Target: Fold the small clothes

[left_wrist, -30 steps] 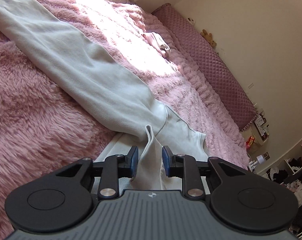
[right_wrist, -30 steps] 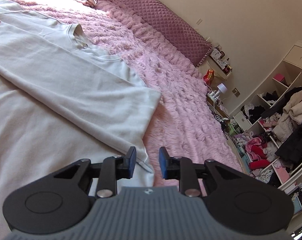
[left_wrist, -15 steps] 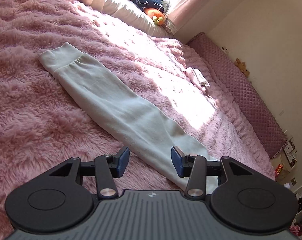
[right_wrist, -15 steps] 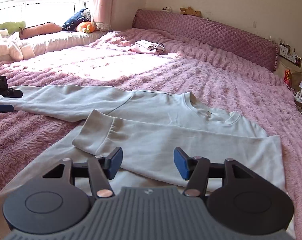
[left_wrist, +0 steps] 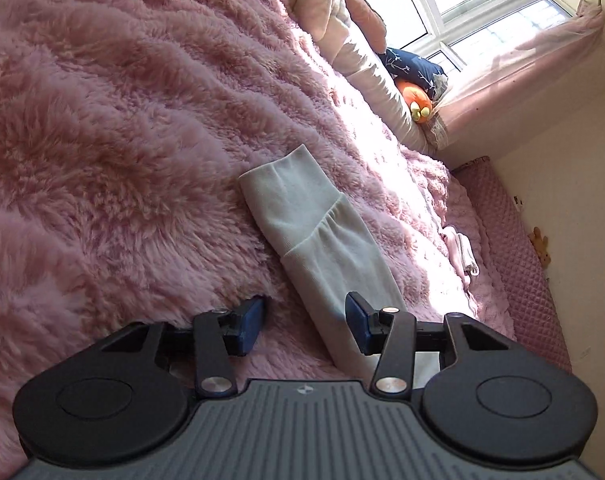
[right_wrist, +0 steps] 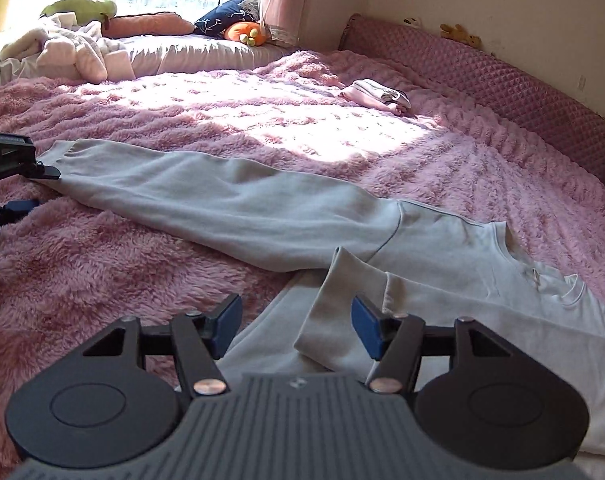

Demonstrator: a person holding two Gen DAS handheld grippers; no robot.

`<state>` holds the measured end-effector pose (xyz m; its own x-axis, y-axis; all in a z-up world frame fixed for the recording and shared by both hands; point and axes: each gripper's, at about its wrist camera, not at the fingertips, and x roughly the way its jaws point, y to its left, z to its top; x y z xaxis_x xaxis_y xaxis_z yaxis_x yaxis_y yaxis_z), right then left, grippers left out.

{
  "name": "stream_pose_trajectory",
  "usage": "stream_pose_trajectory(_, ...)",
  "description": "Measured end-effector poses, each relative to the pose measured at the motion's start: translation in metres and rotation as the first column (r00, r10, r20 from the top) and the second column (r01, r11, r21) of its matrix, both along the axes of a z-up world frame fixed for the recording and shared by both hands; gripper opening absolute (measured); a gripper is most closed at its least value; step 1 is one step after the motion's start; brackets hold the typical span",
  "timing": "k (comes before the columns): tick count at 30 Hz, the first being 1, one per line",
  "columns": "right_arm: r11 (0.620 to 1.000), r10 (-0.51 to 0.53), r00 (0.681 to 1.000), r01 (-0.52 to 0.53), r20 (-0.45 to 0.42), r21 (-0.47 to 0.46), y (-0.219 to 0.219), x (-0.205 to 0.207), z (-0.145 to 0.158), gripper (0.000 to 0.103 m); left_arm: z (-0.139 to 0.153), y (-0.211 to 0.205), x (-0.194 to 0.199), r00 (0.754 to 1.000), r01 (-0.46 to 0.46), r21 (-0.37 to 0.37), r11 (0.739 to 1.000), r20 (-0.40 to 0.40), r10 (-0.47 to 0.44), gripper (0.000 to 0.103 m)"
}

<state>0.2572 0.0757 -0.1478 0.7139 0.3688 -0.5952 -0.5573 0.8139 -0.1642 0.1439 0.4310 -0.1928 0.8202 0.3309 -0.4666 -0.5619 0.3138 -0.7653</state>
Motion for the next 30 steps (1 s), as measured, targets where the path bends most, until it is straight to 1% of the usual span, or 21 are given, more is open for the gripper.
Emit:
stream_pose_trajectory(3, 1.000, -0.002, 1.000, 0.002, -0.019, -0.012, -0.005, -0.001, -0.003, 0.057, -0.003, 0.013, 0.004, 0.998, -0.050, -0.014, 0.999, 0.026, 0.051, 0.055)
stream_pose_trajectory(6, 1.000, -0.018, 1.000, 0.017, -0.023, -0.023, -0.012, -0.001, -0.004, 0.057, -0.001, 0.023, 0.011, 0.995, -0.092, -0.013, 0.996, 0.028, 0.092, 0.055)
stream_pose_trajectory(8, 0.999, -0.032, 0.999, 0.032, -0.029, -0.018, -0.019, 0.000, -0.003, 0.057, -0.001, 0.028, 0.013, 0.994, -0.102, -0.026, 0.994, 0.039, 0.103, 0.055)
stream_pose_trajectory(9, 0.999, -0.039, 0.999, 0.038, -0.030, -0.014, -0.022, 0.001, -0.002, 0.057, 0.000, 0.029, 0.014, 0.994, -0.093, -0.026, 0.995, 0.049, 0.094, 0.054)
stream_pose_trajectory(10, 0.999, -0.047, 0.998, 0.046, -0.029, -0.013, -0.026, 0.002, -0.002, 0.057, 0.002, 0.028, 0.015, 0.996, -0.073, -0.005, 0.997, 0.058, 0.073, 0.050)
stream_pose_trajectory(11, 0.998, -0.054, 0.998, 0.054, -0.028, -0.013, -0.030, 0.002, -0.001, 0.057, 0.006, 0.025, 0.016, 0.997, -0.059, 0.029, 0.998, 0.050, 0.057, 0.024)
stream_pose_trajectory(12, 0.998, -0.061, 0.998, 0.061, -0.027, -0.012, -0.034, 0.002, -0.001, 0.057, 0.010, 0.022, 0.017, 0.998, -0.040, 0.055, 0.998, 0.042, 0.038, 0.009)
stream_pose_trajectory(15, 0.997, -0.080, 0.996, 0.080, -0.035, -0.008, -0.043, 0.002, 0.000, 0.057, 0.022, 0.013, 0.017, 0.998, -0.028, 0.088, 0.996, 0.067, 0.022, 0.009)
stream_pose_trajectory(17, 0.996, -0.090, 0.995, 0.090, -0.032, -0.003, -0.052, 0.001, 0.003, 0.058, 0.035, 0.007, 0.016, 0.994, -0.023, 0.095, 0.995, 0.110, 0.012, 0.009)
stream_pose_trajectory(20, 0.995, -0.104, 0.994, 0.104, -0.018, 0.001, -0.068, -0.003, 0.009, 0.061, 0.063, -0.009, 0.023, 0.984, 0.025, 0.145, 0.989, 0.173, -0.050, 0.009)
stream_pose_trajectory(21, 0.994, -0.111, 0.994, 0.111, -0.014, 0.003, -0.074, -0.005, 0.012, 0.062, 0.077, -0.017, 0.027, 0.977, 0.051, 0.169, 0.984, 0.196, -0.084, 0.009)
stream_pose_trajectory(24, 0.990, -0.141, 0.990, 0.141, -0.009, 0.010, -0.099, -0.010, 0.018, 0.062, 0.114, -0.048, 0.040, 0.946, 0.130, 0.244, 0.961, 0.261, -0.194, 0.009)
stream_pose_trajectory(27, 0.985, -0.170, 0.985, 0.170, -0.001, 0.006, -0.123, -0.016, 0.022, 0.062, 0.144, -0.090, 0.059, 0.901, 0.219, 0.307, 0.926, 0.301, -0.313, 0.009)
stream_pose_trajectory(30, 0.978, -0.207, 0.978, 0.207, 0.006, 0.003, -0.151, -0.021, 0.025, 0.065, 0.165, -0.145, 0.081, 0.840, 0.324, 0.369, 0.871, 0.311, -0.444, 0.009)
